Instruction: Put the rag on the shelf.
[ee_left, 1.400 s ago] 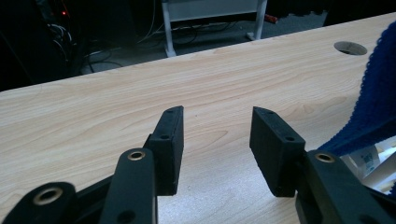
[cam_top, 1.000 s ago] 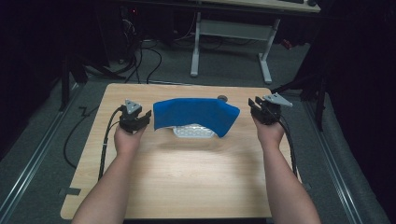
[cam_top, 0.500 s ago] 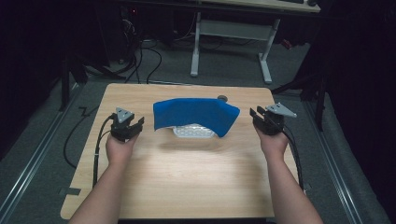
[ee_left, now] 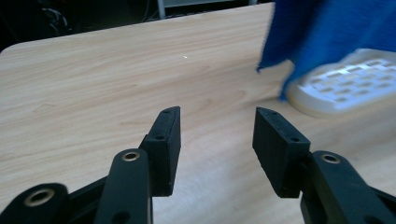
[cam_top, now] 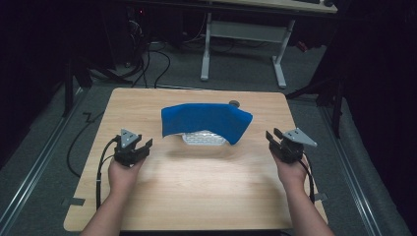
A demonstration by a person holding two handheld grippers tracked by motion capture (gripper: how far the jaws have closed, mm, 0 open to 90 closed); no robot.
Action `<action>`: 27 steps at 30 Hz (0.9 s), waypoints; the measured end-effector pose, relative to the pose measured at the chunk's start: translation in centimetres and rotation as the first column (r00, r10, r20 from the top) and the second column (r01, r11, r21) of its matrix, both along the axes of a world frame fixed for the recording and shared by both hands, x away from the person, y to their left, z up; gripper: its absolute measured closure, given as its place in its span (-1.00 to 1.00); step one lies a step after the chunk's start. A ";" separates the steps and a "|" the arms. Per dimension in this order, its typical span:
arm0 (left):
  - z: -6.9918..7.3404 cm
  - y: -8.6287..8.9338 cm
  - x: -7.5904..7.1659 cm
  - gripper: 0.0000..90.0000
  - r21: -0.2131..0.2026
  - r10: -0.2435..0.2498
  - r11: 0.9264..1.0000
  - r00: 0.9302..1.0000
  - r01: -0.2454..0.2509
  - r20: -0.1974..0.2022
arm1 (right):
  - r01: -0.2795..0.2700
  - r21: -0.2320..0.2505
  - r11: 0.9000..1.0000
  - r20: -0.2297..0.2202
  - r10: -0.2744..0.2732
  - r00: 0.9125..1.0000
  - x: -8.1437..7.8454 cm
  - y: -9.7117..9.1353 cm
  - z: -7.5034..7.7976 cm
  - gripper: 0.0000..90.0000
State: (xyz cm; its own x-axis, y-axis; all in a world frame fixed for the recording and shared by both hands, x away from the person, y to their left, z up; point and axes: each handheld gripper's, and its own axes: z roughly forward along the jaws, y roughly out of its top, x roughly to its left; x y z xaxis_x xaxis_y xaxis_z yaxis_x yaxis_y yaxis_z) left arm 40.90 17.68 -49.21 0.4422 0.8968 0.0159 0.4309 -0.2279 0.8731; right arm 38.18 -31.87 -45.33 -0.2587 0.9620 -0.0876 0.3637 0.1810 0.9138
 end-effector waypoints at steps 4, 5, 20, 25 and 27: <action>0.3 -0.1 -1.9 0.13 -0.045 -0.017 0.999 1.000 0.016 -0.011 | -0.009 0.005 1.000 0.015 0.009 1.000 -2.1 0.1 0.0 0.36; 0.3 -0.1 -1.9 0.12 -0.045 -0.017 0.999 1.000 0.016 -0.011 | -0.009 0.005 1.000 0.015 0.009 1.000 -2.1 0.1 0.0 0.36; -1.6 -5.1 -11.5 -0.03 0.040 -0.215 0.975 0.975 0.217 -0.055 | -0.059 -0.033 0.998 -0.073 0.056 0.996 -10.6 3.4 -3.4 -0.01; -2.4 -6.7 -12.4 -0.05 0.107 -0.287 0.949 0.953 0.297 -0.093 | -0.134 -0.071 0.988 -0.150 0.122 0.981 -11.7 5.2 -5.5 -0.04; -2.5 -6.8 -12.3 -0.05 0.102 -0.288 0.949 0.952 0.298 -0.099 | -0.142 -0.080 0.987 -0.152 0.128 0.980 -11.6 5.4 -5.6 -0.04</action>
